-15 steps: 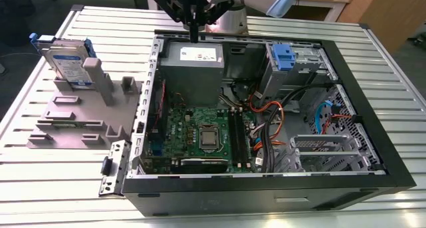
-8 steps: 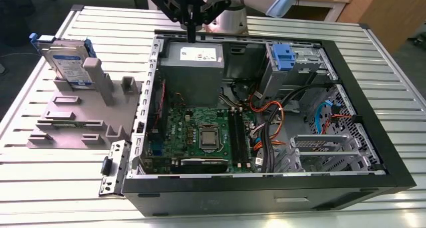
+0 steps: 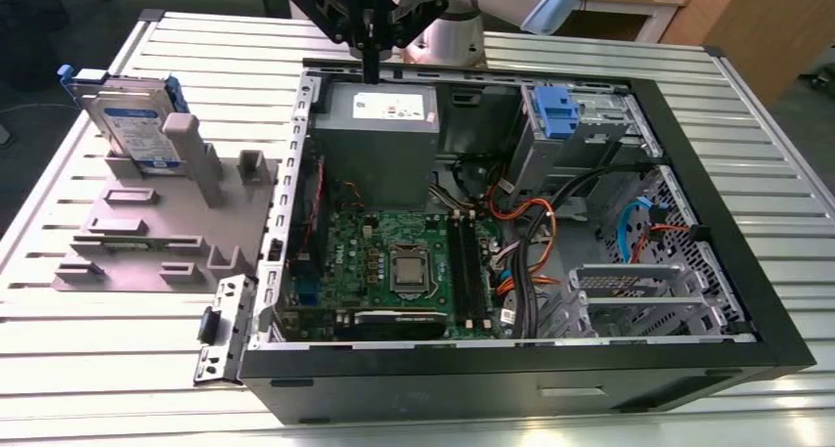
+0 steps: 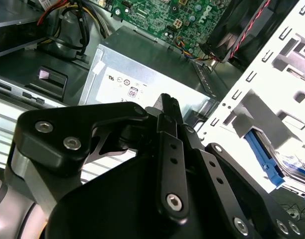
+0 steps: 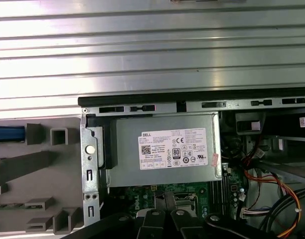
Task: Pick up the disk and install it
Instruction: 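Reach for the disk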
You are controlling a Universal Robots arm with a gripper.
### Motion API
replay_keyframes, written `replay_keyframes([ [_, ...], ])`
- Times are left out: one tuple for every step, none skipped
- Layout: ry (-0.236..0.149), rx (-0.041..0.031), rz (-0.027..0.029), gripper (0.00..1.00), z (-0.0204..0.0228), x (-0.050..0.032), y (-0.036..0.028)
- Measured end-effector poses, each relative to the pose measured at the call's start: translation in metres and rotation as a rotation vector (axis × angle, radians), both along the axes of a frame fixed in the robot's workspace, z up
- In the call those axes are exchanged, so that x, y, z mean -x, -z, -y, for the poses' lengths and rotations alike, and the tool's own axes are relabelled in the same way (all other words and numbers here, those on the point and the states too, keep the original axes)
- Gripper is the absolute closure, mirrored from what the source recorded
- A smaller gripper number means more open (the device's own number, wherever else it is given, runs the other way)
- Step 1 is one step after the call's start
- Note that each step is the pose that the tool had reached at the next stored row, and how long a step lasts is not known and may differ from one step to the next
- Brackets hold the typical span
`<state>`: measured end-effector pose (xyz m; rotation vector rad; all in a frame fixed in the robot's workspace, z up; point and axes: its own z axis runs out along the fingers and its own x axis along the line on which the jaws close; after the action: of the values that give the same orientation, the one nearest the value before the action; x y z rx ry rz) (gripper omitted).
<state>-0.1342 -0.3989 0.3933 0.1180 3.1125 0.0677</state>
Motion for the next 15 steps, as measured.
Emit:
replay_keyframes([
  [0.0, 0.0, 0.0, 0.89, 0.0, 0.0003, 0.0],
  [0.0, 0.0, 0.0, 0.89, 0.0, 0.0004, 0.0],
  [0.0, 0.0001, -0.0002, 0.89, 0.0, 0.0008, 0.0003],
  [0.0, 0.0, -0.0002, 0.89, 0.0, 0.0016, 0.0005],
  [0.0, 0.0, -0.0001, 0.89, 0.0, 0.0016, 0.0005],
  [0.0, 0.0, -0.0002, 0.89, 0.0, 0.0016, 0.0005],
  [0.0, 0.0, -0.0002, 0.89, 0.0, 0.0021, 0.0005],
  [0.0, 0.0, -0.0002, 0.89, 0.0, 0.0025, 0.0005],
  [0.0, 0.0001, -0.0002, 0.89, 0.0, 0.0027, 0.0005],
  [0.0, 0.0001, -0.0002, 0.89, 0.0, 0.0029, 0.0005],
  [0.0, 0.0, -0.0002, 0.89, 0.0, 0.0047, 0.0005],
  [0.0, 0.0001, -0.0002, 0.89, 0.0, 0.0081, 0.0005],
  [0.0, 0.0001, -0.0002, 0.89, 0.0, 0.0083, 0.0005],
  [0.0, 0.0, -0.0002, 0.89, 0.0, 0.0085, 0.0005],
  [0.0, 0.0, -0.0002, 0.89, 0.0, 0.0087, 0.0005],
])
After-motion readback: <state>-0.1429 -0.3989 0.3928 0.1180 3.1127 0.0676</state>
